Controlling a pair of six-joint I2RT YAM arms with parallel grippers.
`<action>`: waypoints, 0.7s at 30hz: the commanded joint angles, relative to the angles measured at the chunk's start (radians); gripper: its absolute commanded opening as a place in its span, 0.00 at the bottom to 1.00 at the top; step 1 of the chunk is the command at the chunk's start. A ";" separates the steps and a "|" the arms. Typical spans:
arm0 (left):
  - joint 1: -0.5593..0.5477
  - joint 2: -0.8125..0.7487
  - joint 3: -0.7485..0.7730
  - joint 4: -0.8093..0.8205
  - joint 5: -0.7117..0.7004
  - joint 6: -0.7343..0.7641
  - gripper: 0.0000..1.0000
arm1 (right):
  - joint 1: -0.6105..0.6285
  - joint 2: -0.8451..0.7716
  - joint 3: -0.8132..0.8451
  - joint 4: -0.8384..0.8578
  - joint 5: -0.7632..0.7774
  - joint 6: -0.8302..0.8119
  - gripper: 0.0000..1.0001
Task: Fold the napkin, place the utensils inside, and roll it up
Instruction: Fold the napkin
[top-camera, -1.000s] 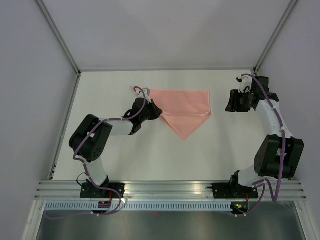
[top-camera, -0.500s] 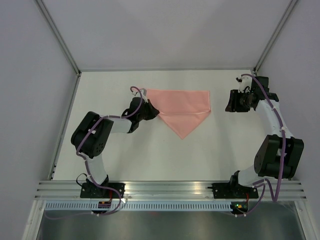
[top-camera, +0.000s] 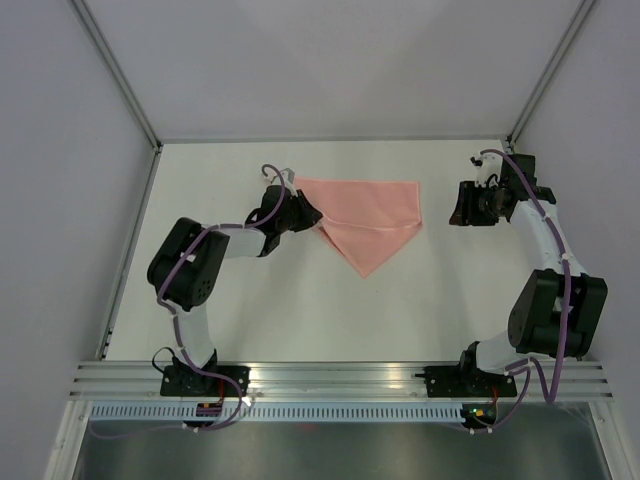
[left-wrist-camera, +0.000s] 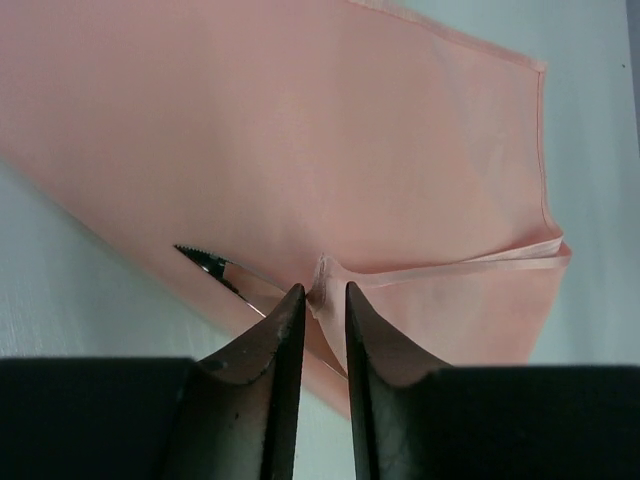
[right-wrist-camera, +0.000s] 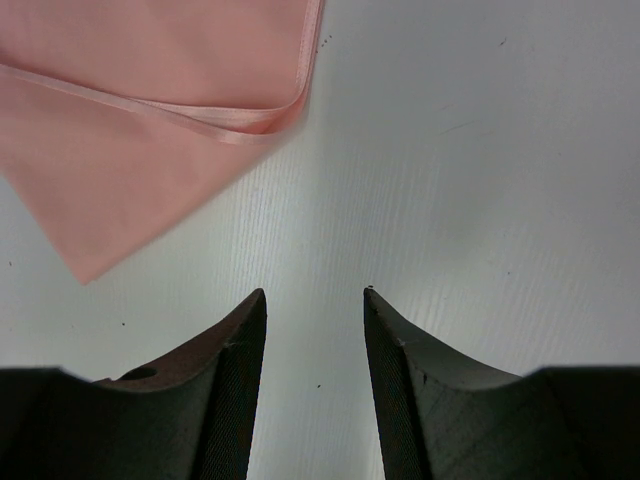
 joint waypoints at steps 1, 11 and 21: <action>0.019 0.016 0.062 -0.024 -0.002 -0.029 0.29 | 0.003 -0.016 -0.005 0.018 -0.017 -0.005 0.50; 0.137 -0.058 0.058 -0.064 -0.069 -0.063 0.51 | 0.003 -0.018 -0.006 0.019 -0.018 -0.008 0.50; 0.274 -0.009 0.113 -0.167 -0.097 -0.112 0.54 | 0.008 -0.024 -0.006 0.021 -0.018 -0.009 0.50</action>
